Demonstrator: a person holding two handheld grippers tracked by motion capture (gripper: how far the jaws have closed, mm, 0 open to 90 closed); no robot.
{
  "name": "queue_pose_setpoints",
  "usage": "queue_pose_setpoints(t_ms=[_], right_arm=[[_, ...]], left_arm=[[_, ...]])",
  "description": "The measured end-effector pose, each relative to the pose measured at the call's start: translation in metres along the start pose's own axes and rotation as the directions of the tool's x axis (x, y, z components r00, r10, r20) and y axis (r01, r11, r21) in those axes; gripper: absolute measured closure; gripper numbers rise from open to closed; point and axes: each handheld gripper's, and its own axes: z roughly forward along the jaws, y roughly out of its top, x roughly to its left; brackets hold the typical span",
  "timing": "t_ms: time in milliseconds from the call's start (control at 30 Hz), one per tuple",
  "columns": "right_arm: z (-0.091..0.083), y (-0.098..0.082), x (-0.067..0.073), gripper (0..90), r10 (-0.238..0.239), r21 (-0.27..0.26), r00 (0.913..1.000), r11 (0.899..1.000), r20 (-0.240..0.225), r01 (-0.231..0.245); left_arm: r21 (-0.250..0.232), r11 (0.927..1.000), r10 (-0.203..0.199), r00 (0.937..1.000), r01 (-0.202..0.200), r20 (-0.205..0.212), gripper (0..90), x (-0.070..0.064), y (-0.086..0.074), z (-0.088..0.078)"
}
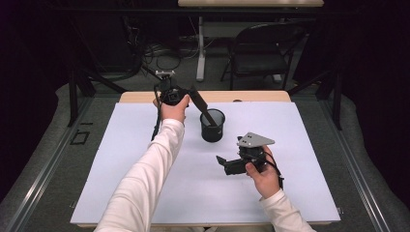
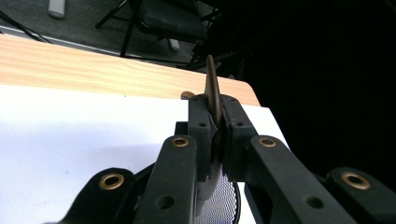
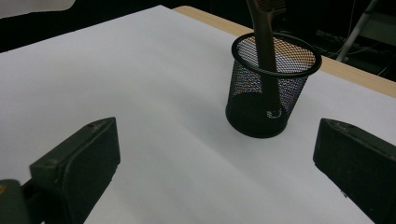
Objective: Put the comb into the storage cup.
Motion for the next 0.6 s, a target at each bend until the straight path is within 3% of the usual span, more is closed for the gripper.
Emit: queue_pose_setpoints(t_ms=[600], right_arm=[[-0.0005,-0.0002,-0.0009,0.7,0.003,0.000,1.0000,1.000,0.001,-0.003]], left_arm=[[0.006,0.9996,-0.028,0.9996,0.028,0.002,84.7,0.0089,-0.0058,0.0059]])
